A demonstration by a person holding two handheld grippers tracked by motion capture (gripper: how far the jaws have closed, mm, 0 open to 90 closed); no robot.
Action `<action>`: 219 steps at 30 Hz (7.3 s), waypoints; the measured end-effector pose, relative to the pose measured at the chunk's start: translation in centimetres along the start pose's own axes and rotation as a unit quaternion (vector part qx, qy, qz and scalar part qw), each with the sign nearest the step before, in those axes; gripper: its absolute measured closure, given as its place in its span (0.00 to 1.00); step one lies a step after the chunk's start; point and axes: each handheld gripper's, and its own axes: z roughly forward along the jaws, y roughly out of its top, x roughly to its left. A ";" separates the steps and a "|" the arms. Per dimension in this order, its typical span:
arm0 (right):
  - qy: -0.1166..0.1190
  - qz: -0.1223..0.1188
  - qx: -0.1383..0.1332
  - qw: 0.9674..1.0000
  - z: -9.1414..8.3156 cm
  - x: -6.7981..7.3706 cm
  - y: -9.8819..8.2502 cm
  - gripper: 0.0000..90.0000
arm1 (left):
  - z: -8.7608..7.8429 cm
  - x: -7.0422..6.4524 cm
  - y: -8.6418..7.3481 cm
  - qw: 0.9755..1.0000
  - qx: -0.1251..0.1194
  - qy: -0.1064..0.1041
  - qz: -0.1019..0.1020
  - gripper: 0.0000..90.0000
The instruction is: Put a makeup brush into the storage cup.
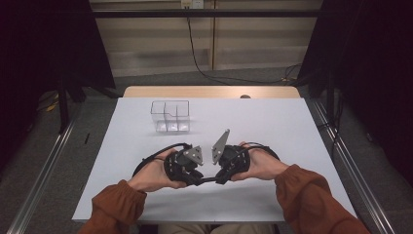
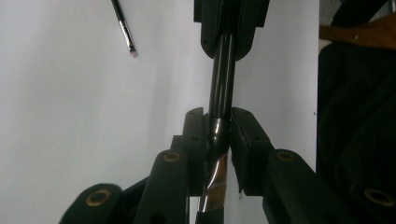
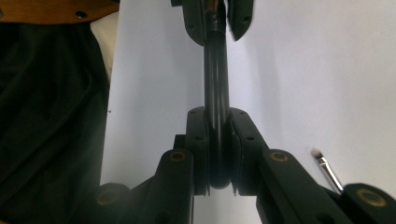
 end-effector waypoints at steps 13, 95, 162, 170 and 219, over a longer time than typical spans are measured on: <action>-0.006 0.016 -0.010 1.000 -0.1 0.0 -0.7 0.89 | -0.1 0.4 -1.6 0.997 -0.037 0.040 -0.051 0.43; -0.136 0.162 -0.357 0.910 0.0 3.2 -8.6 0.88 | -2.9 -1.8 -7.4 0.953 -0.204 0.174 -0.138 0.04; -0.141 0.139 -0.411 0.890 0.1 3.6 -8.2 0.88 | 0.2 -1.4 -0.4 0.915 -0.358 0.131 -0.130 0.44; -0.142 0.142 -0.410 0.890 0.2 3.5 -8.3 0.88 | -0.3 -1.3 -0.6 0.907 -0.376 0.114 -0.152 0.63; -0.132 0.151 -0.408 0.891 0.6 3.3 -8.2 0.70 | -0.7 -1.5 1.2 0.909 -0.384 0.056 -0.150 0.89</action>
